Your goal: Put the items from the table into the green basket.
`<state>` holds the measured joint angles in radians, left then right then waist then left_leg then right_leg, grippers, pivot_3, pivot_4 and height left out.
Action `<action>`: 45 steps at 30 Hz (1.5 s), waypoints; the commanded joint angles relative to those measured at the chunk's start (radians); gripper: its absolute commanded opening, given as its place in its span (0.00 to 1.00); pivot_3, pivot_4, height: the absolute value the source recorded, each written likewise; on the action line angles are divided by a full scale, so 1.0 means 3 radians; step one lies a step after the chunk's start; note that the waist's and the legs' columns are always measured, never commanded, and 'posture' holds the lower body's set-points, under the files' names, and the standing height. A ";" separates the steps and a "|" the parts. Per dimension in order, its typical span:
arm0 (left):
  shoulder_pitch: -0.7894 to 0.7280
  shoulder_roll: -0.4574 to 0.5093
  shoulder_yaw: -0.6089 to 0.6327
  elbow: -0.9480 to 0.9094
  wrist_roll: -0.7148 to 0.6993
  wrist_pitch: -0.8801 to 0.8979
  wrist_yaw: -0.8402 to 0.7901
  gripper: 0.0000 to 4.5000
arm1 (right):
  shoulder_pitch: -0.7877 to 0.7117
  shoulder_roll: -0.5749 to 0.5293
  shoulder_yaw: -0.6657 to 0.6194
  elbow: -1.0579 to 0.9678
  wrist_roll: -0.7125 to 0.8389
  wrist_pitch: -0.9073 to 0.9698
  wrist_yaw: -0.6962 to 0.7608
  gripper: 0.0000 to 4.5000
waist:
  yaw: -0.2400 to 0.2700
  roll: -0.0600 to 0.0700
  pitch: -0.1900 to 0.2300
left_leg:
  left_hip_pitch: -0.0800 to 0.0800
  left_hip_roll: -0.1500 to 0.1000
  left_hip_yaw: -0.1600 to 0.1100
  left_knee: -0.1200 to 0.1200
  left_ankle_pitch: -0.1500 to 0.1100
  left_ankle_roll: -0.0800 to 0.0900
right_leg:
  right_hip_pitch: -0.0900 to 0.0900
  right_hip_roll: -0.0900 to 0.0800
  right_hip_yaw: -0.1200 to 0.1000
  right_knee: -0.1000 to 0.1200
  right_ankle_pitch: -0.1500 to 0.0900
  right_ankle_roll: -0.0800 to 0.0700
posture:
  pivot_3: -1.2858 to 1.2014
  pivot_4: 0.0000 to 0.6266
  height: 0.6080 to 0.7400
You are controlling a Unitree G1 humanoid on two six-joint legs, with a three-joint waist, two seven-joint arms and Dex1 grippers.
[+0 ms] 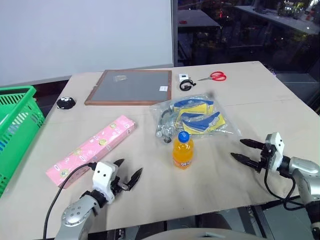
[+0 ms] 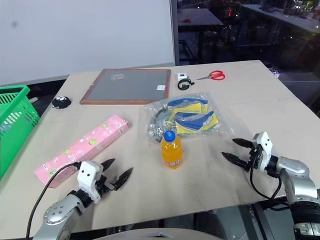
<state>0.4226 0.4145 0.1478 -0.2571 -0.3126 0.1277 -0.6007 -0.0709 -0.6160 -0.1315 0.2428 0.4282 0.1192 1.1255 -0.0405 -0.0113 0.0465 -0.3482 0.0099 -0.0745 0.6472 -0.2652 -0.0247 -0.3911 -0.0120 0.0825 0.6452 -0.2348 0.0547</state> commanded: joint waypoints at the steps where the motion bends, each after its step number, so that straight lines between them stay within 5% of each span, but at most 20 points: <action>1: -0.0041 0.0066 0.0080 -0.0156 -0.0279 0.0114 -0.0182 0.99 | -0.0020 -0.0067 -0.0057 -0.0189 -0.0026 -0.0048 -0.0029 1.00 | -0.0001 0.0000 0.0000 | 0.0000 0.0000 0.0000 0.0000 0.0000 0.0000 | 0.0000 0.0000 0.0000 0.0000 0.0000 0.0000 | 0.52 0.01 1.00; 8: -0.0022 0.0517 0.0353 -0.0640 -0.0995 0.0607 -0.0638 0.99 | -0.0313 -0.0189 0.0138 -0.0185 -0.0609 -0.0723 -0.0174 1.00 | -0.0023 0.0004 0.0013 | 0.0000 0.0003 0.0004 0.0000 0.0000 0.0000 | -0.0003 0.0001 0.0001 0.0001 0.0000 0.0000 | 0.51 0.02 1.00; 16: -0.0198 0.1008 0.0783 -0.1021 -0.1215 0.0905 -0.0699 0.99 | -0.0982 -0.0193 0.0447 0.0622 -0.1295 -0.1605 -0.0535 1.00 | -0.0018 0.0001 0.0021 | 0.0000 0.0003 0.0007 -0.0001 0.0000 0.0000 | -0.0003 0.0001 0.0003 0.0000 0.0000 0.0000 | 0.52 0.01 1.00; 30: -0.0348 0.1032 0.0816 -0.1226 -0.1337 0.1114 -0.0566 0.99 | -0.1158 -0.0239 0.0635 0.1057 -0.1654 -0.2108 -0.0882 1.00 | 0.0004 0.0001 0.0022 | 0.0002 0.0001 0.0014 0.0000 -0.0004 0.0008 | -0.0001 0.0001 0.0013 0.0000 0.0001 -0.0001 | 0.54 0.00 1.00; 39: -0.0561 0.1071 0.0759 -0.1141 -0.1298 0.1172 -0.0589 0.99 | -0.1854 -0.0118 0.1049 0.2058 -0.2359 -0.2568 -0.1492 1.00 | -0.0015 0.0000 0.0021 | 0.0009 0.0001 0.0034 0.0001 -0.0004 0.0008 | -0.0001 0.0001 0.0033 0.0001 0.0002 0.0000 | 0.54 0.00 1.00; 45: -0.0606 0.1044 0.0838 -0.1138 -0.1319 0.1162 -0.0576 1.00 | -0.2069 -0.0023 0.1097 0.2410 -0.2410 -0.2754 -0.1646 0.38 | -0.0002 -0.0001 0.0021 | 0.0007 0.0001 0.0033 0.0000 -0.0009 0.0016 | -0.0002 0.0001 0.0035 0.0000 0.0009 -0.0013 | 0.55 0.00 1.00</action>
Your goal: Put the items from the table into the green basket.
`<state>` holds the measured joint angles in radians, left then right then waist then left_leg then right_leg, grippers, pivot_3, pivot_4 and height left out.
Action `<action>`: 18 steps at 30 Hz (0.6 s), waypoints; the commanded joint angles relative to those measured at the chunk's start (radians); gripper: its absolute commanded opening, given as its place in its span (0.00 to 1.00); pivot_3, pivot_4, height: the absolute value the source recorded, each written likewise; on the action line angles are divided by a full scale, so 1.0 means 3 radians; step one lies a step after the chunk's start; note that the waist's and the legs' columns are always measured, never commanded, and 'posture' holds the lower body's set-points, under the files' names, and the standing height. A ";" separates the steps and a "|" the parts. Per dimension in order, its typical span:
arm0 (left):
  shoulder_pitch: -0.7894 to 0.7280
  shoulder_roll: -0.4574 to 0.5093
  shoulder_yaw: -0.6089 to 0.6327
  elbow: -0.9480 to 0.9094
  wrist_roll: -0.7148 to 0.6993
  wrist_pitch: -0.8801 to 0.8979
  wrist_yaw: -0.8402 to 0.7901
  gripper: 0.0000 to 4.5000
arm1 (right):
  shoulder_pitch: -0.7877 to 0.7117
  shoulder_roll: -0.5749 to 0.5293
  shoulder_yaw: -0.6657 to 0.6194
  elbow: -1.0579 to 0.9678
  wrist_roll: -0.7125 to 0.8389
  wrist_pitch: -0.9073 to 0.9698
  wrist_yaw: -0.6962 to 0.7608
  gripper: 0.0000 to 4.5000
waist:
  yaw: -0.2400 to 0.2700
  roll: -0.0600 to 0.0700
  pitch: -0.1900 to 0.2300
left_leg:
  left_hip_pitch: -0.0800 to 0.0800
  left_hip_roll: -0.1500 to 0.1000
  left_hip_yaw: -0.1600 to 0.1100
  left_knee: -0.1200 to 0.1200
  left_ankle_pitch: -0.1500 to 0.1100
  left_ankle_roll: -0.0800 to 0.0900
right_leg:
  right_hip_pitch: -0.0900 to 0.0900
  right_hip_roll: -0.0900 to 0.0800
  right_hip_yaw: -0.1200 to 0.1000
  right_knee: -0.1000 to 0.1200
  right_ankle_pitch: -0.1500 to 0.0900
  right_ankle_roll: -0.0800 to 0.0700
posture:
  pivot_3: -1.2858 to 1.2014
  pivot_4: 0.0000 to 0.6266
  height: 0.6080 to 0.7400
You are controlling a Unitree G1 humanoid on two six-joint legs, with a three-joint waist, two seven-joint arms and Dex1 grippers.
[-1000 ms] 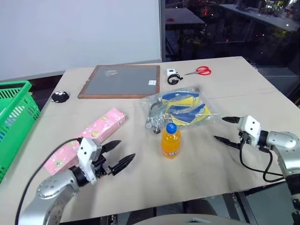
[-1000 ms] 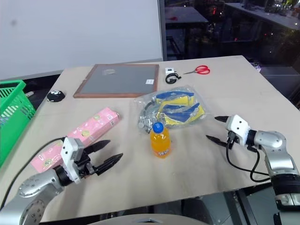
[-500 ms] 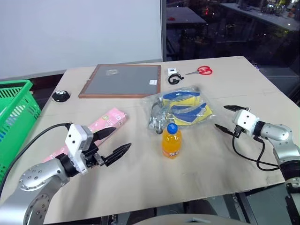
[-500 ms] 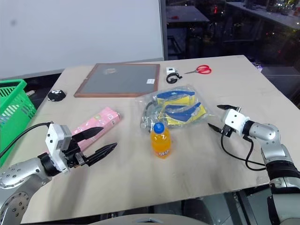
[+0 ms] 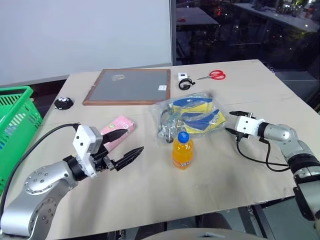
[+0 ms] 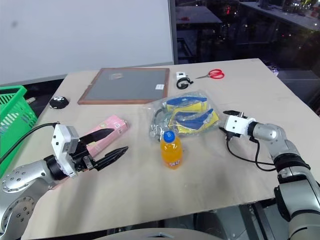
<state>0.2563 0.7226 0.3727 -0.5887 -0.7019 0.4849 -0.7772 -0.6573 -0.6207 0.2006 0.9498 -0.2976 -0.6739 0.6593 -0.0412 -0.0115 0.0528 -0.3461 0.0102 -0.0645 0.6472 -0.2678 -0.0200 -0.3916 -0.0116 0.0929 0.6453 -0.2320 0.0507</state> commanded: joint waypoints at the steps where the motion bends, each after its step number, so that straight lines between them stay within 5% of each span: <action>1: -0.0050 0.0017 0.0090 -0.0036 -0.0021 -0.0028 0.0008 1.00 | -0.0123 -0.0001 -0.0009 0.0082 0.0007 -0.0139 -0.0106 0.28 | 0.0000 0.0000 0.0000 | -0.0001 -0.0001 0.0000 0.0000 -0.0001 0.0001 | 0.0000 0.0000 0.0001 0.0000 0.0000 0.0000 | 0.55 0.00 1.00; 4: -0.0055 0.0024 0.0078 -0.0035 0.0016 -0.0038 0.0004 1.00 | -0.0138 0.0030 -0.0057 0.0100 0.0072 -0.0187 -0.0154 0.02 | -0.0002 0.0000 0.0000 | 0.0000 -0.0001 0.0002 0.0000 -0.0001 0.0003 | 0.0000 -0.0001 0.0003 0.0000 0.0000 0.0000 | 0.55 0.00 1.00; 11: -0.0405 -0.0024 0.0007 0.0004 -0.0095 -0.0024 0.0044 1.00 | -0.0240 0.0043 -0.0545 0.0034 0.0590 0.0010 -0.0377 0.02 | -0.0002 0.0001 0.0000 | 0.0001 -0.0001 0.0004 0.0004 -0.0001 0.0003 | 0.0000 0.0000 0.0005 0.0001 0.0001 0.0001 | 0.53 0.00 1.00; 18: -0.1233 -0.0083 -0.0344 0.0347 -0.0077 -0.0001 -0.0029 1.00 | -0.0253 -0.0435 -0.0937 0.0186 0.0685 0.0425 -0.0823 0.02 | -0.0006 0.0000 0.0000 | -0.0007 -0.0013 -0.0001 0.0011 -0.0006 0.0011 | 0.0006 -0.0003 0.0014 -0.0005 0.0002 0.0004 | 0.51 0.00 1.00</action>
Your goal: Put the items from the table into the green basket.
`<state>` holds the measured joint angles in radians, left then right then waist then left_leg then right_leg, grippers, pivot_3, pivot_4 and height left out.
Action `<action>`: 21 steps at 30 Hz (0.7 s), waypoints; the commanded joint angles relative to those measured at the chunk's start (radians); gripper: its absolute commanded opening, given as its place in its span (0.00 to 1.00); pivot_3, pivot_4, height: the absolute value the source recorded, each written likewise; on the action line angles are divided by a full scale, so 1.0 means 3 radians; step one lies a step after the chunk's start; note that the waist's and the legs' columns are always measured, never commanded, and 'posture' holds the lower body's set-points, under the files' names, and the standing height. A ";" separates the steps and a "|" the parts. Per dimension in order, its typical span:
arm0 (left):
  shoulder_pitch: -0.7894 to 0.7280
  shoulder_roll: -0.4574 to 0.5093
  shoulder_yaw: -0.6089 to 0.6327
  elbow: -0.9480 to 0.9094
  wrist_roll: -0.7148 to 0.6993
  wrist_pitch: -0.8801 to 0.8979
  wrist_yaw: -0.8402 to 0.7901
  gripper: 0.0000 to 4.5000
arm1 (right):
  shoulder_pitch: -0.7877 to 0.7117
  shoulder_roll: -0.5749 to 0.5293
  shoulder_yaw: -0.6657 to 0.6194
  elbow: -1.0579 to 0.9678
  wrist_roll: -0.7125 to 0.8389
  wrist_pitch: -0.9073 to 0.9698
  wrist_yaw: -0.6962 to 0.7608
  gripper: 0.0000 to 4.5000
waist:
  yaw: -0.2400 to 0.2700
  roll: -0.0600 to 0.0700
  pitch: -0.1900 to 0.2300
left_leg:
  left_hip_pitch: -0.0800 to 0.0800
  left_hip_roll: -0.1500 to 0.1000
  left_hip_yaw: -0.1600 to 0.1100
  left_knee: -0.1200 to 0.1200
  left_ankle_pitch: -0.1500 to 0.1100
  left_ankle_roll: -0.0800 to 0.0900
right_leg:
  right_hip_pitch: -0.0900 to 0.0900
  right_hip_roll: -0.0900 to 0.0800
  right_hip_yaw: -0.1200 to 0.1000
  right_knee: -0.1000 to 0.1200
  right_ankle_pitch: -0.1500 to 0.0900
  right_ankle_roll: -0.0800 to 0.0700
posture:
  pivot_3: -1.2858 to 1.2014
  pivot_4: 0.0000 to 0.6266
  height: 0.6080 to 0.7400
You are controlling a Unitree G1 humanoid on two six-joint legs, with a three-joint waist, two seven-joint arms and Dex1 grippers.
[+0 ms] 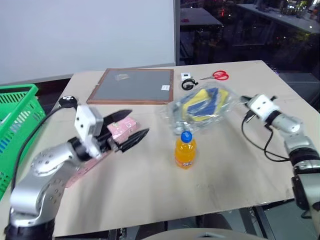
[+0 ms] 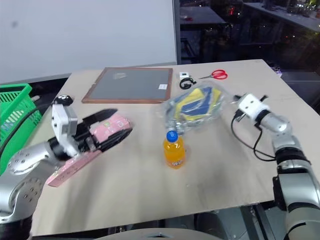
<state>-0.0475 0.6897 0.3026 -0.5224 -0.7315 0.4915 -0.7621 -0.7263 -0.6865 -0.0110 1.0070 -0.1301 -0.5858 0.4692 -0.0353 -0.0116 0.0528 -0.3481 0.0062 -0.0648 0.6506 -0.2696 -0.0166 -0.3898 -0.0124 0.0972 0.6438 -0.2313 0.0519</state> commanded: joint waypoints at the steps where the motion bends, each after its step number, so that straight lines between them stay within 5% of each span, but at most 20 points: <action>1: -0.0337 0.0040 -0.0175 0.0209 0.0052 -0.0038 -0.0132 1.00 | 0.0010 -0.0313 -0.0284 -0.0011 0.0141 0.0189 -0.0225 0.02 | -0.0028 0.0001 0.0001 | 0.0001 0.0001 0.0002 -0.0001 -0.0002 0.0003 | 0.0000 0.0001 0.0002 -0.0003 0.0000 0.0000 | 0.51 0.00 1.00; 8: -0.1158 -0.0147 -0.0660 0.0861 0.0323 -0.0245 -0.0436 1.00 | 0.0645 -0.0868 -0.0587 -0.0232 0.0166 0.0470 -0.0562 0.02 | -0.0133 0.0001 0.0000 | -0.0004 -0.0001 0.0008 -0.0002 -0.0007 0.0012 | -0.0003 0.0001 0.0008 -0.0006 -0.0005 0.0009 | 0.46 0.00 1.00; 15: -0.1478 -0.0272 -0.0932 0.1224 0.0390 -0.0265 -0.0815 1.00 | 0.1597 -0.0906 -0.1074 -0.1009 0.0482 0.0942 -0.0585 0.02 | -0.0482 0.0003 -0.0001 | -0.0004 -0.0003 0.0023 0.0000 -0.0012 0.0020 | -0.0002 -0.0001 0.0025 -0.0008 -0.0004 0.0030 | 0.42 0.00 1.00; 18: -0.1563 -0.0328 -0.0982 0.1356 0.0444 -0.0303 -0.0896 1.00 | 0.1914 -0.0862 -0.1263 -0.1425 0.0660 0.1185 -0.0502 0.21 | -0.0629 0.0006 -0.0003 | -0.0012 -0.0003 0.0025 0.0000 -0.0013 0.0020 | 0.0002 0.0000 0.0027 -0.0007 -0.0012 0.0047 | 0.42 0.00 1.00; 21: -0.1628 -0.0363 -0.1002 0.1478 0.0526 -0.0360 -0.0937 1.00 | 0.2136 -0.0818 -0.1445 -0.1698 0.0884 0.1384 -0.0341 0.52 | -0.0770 0.0002 -0.0001 | 0.0000 -0.0003 0.0027 0.0001 -0.0013 0.0020 | 0.0018 0.0000 0.0030 -0.0007 -0.0014 0.0054 | 0.41 0.00 1.00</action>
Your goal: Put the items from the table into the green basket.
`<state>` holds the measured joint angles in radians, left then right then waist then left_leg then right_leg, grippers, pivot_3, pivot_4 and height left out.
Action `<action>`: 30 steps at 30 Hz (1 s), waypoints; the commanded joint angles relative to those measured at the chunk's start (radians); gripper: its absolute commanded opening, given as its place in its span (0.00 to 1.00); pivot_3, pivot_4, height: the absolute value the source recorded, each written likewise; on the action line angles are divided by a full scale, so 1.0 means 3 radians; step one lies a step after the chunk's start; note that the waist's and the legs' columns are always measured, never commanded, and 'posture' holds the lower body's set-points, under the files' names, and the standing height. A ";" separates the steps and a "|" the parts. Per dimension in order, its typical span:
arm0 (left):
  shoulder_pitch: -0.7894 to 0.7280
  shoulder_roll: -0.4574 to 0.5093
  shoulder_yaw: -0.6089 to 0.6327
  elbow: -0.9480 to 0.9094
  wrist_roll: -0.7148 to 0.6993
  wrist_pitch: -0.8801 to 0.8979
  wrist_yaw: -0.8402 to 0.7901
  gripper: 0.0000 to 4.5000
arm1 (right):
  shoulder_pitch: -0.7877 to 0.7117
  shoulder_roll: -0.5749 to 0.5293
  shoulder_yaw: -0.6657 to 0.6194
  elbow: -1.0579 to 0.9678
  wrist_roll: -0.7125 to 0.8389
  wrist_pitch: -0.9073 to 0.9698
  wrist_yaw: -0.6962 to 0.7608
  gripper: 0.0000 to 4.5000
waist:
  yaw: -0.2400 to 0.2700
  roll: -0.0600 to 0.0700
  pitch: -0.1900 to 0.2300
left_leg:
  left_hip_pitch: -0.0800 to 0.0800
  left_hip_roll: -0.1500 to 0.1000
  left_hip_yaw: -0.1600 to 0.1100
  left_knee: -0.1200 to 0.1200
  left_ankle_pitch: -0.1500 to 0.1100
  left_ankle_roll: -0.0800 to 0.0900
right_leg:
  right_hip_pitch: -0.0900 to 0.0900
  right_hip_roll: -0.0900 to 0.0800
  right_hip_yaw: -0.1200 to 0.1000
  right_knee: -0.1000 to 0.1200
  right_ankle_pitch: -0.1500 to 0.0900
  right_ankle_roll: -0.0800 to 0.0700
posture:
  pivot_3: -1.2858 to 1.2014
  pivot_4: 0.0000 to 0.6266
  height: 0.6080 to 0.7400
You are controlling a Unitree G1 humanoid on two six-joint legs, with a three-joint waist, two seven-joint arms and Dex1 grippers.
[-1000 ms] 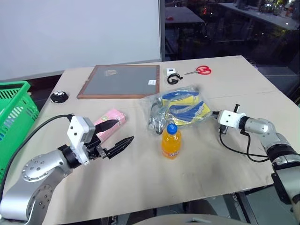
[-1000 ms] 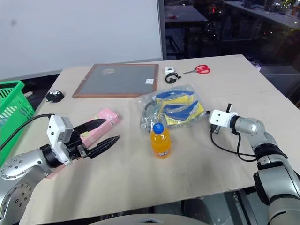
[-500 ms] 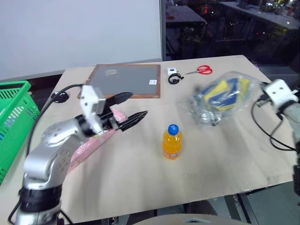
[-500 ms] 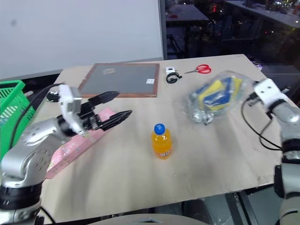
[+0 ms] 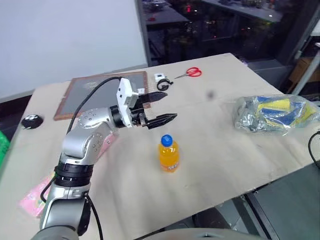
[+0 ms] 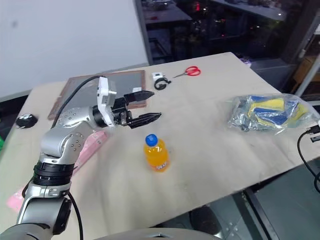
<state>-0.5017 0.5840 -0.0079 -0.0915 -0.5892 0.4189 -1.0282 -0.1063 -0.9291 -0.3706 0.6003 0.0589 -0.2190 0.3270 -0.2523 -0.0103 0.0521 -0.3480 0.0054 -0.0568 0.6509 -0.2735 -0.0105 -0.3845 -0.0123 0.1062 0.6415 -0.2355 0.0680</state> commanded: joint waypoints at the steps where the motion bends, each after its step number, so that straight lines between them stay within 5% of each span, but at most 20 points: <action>1: -0.0126 -0.0013 0.0038 0.0065 0.0070 -0.0132 -0.0057 1.00 | 0.0138 0.0001 -0.0316 -0.0430 0.0408 0.0309 0.0285 0.61 | -0.0090 -0.0005 0.0003 | 0.0006 0.0000 0.0000 0.0000 0.0000 0.0000 | 0.0007 0.0000 0.0001 0.0000 -0.0001 0.0000 | 0.41 0.00 1.00; 3: -0.0128 -0.0007 0.0079 0.0087 0.0092 -0.0149 -0.0053 1.00 | 0.0292 -0.0061 -0.0472 -0.0570 0.0687 0.0586 0.0652 0.80 | -0.0158 -0.0008 0.0004 | 0.0014 0.0000 -0.0003 0.0001 0.0000 0.0000 | 0.0019 0.0002 0.0003 -0.0001 -0.0006 -0.0007 | 0.41 0.00 1.00; 11: 0.0038 0.0045 0.0406 -0.0052 0.0011 -0.0125 0.0098 1.00 | 0.0275 -0.0051 -0.0942 -0.1442 0.1999 0.1554 0.1816 0.80 | -0.0298 -0.0020 0.0011 | 0.0014 0.0002 -0.0005 0.0003 0.0000 0.0000 | 0.0020 0.0006 0.0005 -0.0001 0.0002 0.0007 | 0.43 0.00 1.00; 16: 0.0341 0.0203 0.0674 -0.0268 -0.0111 -0.0012 0.0113 1.00 | 0.0061 0.0290 -0.0515 -0.2202 0.2519 0.2015 0.2024 0.80 | -0.0279 -0.0033 0.0019 | 0.0011 0.0006 -0.0011 0.0003 -0.0001 -0.0001 | 0.0018 0.0011 0.0004 0.0000 0.0004 0.0010 | 0.44 0.00 1.00; 24: 0.1587 0.0923 0.1174 -0.0578 -0.0208 0.0158 -0.0400 1.00 | 0.0029 0.0381 0.0068 -0.2512 0.2609 0.2167 0.2829 0.80 | 0.0016 -0.0027 0.0024 | 0.0000 0.0007 -0.0014 -0.0005 -0.0001 -0.0001 | -0.0018 0.0007 0.0000 0.0001 0.0000 0.0015 | 0.48 0.00 1.00; 30: 0.2032 0.0957 0.1030 -0.0908 -0.0184 0.0278 -0.0381 1.00 | -0.0023 0.0166 0.0208 -0.2435 0.2813 0.2509 0.3517 0.80 | 0.0390 -0.0027 0.0025 | -0.0029 0.0000 -0.0019 0.0006 -0.0003 0.0002 | -0.0042 -0.0008 -0.0009 0.0001 0.0000 0.0015 | 0.49 0.00 1.00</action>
<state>0.1199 0.8700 0.3070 -0.3161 -0.6354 0.4969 -1.1572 -0.1037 -0.8512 -0.2892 -0.1156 0.8533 0.4985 1.3198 -0.1352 -0.0183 0.0595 -0.3569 0.0044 -0.0626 0.6532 -0.2743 -0.0097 -0.3967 -0.0150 0.1016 0.6419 -0.2358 0.0721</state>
